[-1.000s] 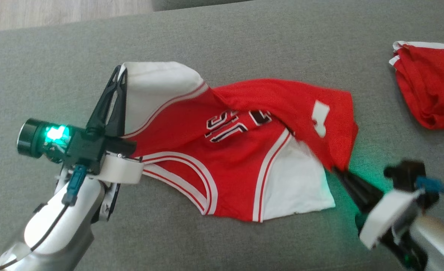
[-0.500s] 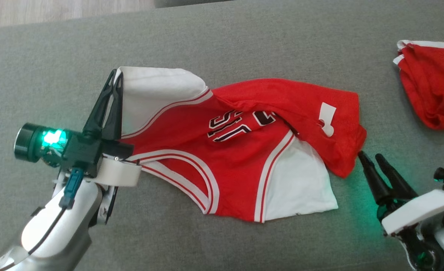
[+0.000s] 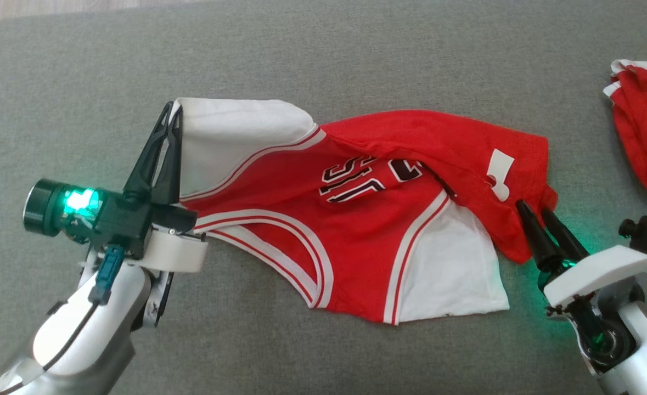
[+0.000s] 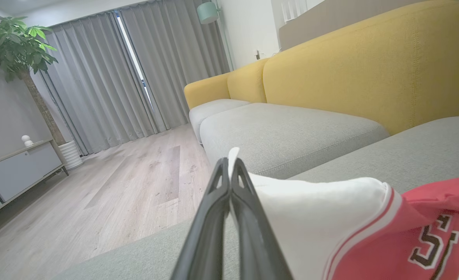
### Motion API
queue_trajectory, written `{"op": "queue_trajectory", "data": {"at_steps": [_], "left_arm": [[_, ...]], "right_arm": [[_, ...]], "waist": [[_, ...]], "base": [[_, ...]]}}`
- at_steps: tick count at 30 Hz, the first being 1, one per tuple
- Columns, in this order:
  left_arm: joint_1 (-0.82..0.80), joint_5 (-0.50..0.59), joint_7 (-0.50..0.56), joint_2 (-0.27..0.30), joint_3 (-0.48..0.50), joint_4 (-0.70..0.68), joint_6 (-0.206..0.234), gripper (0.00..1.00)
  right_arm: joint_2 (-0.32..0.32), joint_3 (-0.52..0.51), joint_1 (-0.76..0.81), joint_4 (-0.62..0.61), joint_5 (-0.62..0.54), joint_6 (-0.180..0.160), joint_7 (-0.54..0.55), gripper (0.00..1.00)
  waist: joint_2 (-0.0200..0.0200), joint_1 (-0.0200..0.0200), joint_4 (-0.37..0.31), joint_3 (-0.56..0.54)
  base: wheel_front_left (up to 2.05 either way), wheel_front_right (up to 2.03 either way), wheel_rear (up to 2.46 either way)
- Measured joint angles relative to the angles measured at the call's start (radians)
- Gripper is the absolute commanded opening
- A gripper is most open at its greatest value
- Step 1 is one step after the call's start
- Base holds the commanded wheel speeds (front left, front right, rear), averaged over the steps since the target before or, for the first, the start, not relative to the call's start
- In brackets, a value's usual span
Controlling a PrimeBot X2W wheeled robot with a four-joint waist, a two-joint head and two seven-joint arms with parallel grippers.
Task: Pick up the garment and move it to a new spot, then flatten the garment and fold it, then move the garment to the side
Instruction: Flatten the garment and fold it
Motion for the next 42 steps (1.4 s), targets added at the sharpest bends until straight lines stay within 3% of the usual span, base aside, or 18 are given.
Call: {"op": "queue_trajectory", "data": {"at_steps": [20,22,23,25,26,35,38,42], "left_arm": [[-0.003,0.0,0.0,0.001,-0.011,0.003,0.001,0.0],[-0.003,0.0,0.0,0.0,-0.015,0.004,0.001,0.0],[-0.003,0.0,0.0,0.0,-0.017,0.004,0.001,0.0],[-0.003,0.0,0.0,0.0,-0.019,0.006,0.001,0.0],[-0.003,0.0,0.0,0.0,-0.019,0.006,0.001,0.0],[0.002,-0.011,-0.001,0.001,-0.019,0.019,0.004,0.0],[0.006,-0.007,-0.002,0.011,0.0,0.014,0.009,0.0],[0.006,0.02,-0.005,0.068,0.029,-0.016,0.006,0.0]], "right_arm": [[0.014,0.045,-0.05,0.08,0.061,0.0,-0.024,1.0],[0.013,0.049,-0.058,0.091,0.069,0.0,-0.025,0.87],[0.013,0.052,-0.064,0.096,0.069,0.0,-0.026,0.6],[0.012,0.061,-0.07,0.103,0.07,0.0,-0.03,0.26],[0.012,0.065,-0.07,0.105,0.074,0.0,-0.033,0.0],[-0.021,0.084,-0.027,0.069,0.105,0.0,-0.087,0.0],[-0.073,0.065,0.005,-0.003,0.115,0.0,-0.105,0.0],[-0.187,-0.017,0.042,-0.138,0.121,0.0,-0.109,0.0]], "waist": [[0.0,-0.0001,0.007,-0.01],[0.0,-0.0001,0.011,-0.011],[0.0,0.0,0.013,-0.012],[0.0,0.0,0.016,-0.014],[0.0,-0.0001,0.018,-0.016],[0.0,-0.0001,0.013,-0.064],[0.0,-0.0001,0.005,-0.092],[0.0,-0.0001,-0.019,-0.148]], "base": [[0.0,0.0,0.0],[0.0,0.0,0.0],[0.0,0.0,0.0],[0.0,0.0,0.0],[0.0,0.0,0.0],[0.0,0.0,0.0],[0.0,0.0,0.0],[0.0,0.0,0.0]]}}
